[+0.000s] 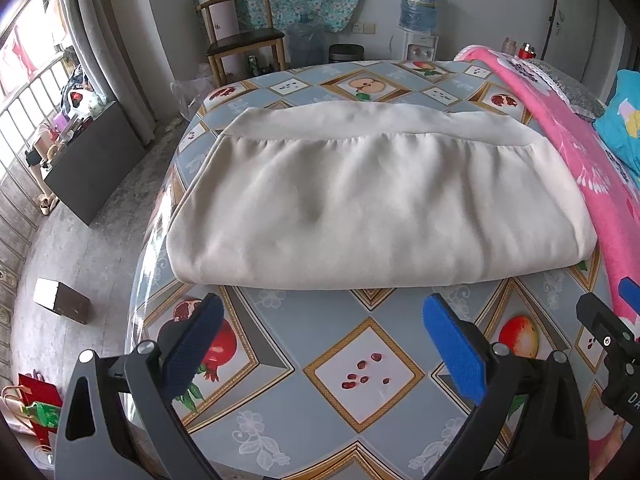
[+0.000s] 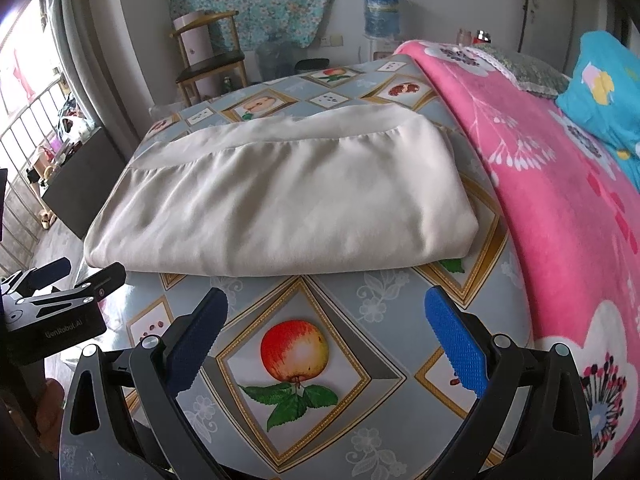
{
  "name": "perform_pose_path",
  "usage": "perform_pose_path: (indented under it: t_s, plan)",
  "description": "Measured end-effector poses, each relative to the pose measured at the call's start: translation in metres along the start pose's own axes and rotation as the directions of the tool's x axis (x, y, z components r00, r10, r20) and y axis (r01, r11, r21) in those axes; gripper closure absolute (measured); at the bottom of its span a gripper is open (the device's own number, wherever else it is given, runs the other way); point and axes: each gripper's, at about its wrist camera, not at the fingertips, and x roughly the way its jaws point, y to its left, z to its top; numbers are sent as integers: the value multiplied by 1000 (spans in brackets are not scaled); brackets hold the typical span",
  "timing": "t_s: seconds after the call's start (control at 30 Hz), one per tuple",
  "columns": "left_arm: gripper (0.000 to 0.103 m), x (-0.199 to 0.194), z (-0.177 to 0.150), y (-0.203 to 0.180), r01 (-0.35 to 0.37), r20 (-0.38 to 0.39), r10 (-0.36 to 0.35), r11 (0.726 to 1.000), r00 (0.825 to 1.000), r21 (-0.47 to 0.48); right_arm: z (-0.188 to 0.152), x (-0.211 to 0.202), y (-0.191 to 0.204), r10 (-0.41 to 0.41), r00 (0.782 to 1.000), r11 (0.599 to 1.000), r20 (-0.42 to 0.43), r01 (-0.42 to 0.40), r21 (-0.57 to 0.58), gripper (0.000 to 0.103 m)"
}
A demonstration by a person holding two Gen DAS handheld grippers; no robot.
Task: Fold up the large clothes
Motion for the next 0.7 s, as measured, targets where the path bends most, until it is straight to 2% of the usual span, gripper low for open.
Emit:
perform_pose_path:
  t_s: [0.7]
  plan:
    - [5,1,1,3,2,-1,-2,1000,1000,-15,7,1,9,2,1000,1000,5,-2,-22,7]
